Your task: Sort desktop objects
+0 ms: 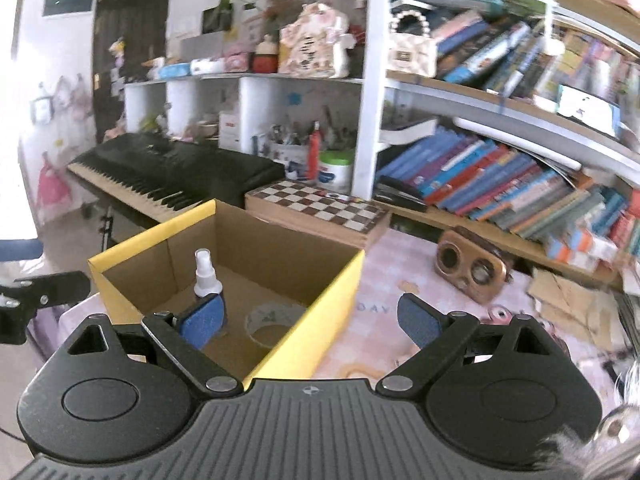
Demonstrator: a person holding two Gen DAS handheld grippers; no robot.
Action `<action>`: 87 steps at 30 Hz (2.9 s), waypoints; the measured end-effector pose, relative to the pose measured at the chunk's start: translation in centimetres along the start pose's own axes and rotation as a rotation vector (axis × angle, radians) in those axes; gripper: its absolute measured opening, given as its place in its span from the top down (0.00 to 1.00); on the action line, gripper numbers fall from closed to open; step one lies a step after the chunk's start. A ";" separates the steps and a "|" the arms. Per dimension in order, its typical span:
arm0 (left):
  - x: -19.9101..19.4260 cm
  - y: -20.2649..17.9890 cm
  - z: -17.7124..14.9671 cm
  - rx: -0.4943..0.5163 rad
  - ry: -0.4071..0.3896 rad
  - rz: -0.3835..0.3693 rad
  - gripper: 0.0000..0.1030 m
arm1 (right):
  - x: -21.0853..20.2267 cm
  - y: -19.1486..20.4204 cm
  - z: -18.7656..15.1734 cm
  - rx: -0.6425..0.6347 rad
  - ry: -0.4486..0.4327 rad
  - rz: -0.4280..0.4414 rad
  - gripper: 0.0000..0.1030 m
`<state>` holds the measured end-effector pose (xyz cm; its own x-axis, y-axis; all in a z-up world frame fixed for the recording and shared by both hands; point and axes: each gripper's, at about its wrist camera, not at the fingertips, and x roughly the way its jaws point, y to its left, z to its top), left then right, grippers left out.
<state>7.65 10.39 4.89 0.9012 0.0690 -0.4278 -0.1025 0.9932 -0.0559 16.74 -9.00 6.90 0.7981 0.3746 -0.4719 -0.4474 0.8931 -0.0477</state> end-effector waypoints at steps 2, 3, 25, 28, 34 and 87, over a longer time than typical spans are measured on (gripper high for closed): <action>-0.7 -0.2 -0.7 0.002 0.004 -0.006 0.04 | -0.9 0.2 -0.7 0.018 0.004 -0.020 0.08; -1.1 -0.3 -1.0 0.003 0.009 -0.010 0.04 | -1.3 0.3 -1.1 0.026 0.008 -0.029 0.08; -6.1 -2.3 -6.7 0.044 0.084 -0.030 0.04 | -8.9 3.9 -10.1 0.203 0.059 -0.203 0.03; -6.4 -2.5 -7.1 0.033 0.103 -0.049 0.02 | -9.7 4.2 -10.7 0.206 0.062 -0.210 0.02; -6.6 -2.5 -7.6 -0.014 0.130 -0.091 0.01 | -10.6 4.2 -11.8 0.218 0.098 -0.218 0.02; 2.2 -19.5 -5.2 0.165 0.196 -0.467 0.00 | -10.2 -12.8 -14.0 0.364 0.182 -0.361 0.02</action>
<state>9.43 -9.28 0.40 0.7377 -0.3872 -0.5530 0.3727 0.9166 -0.1446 8.67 -27.74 0.00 0.7778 0.0074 -0.6285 0.0370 0.9977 0.0575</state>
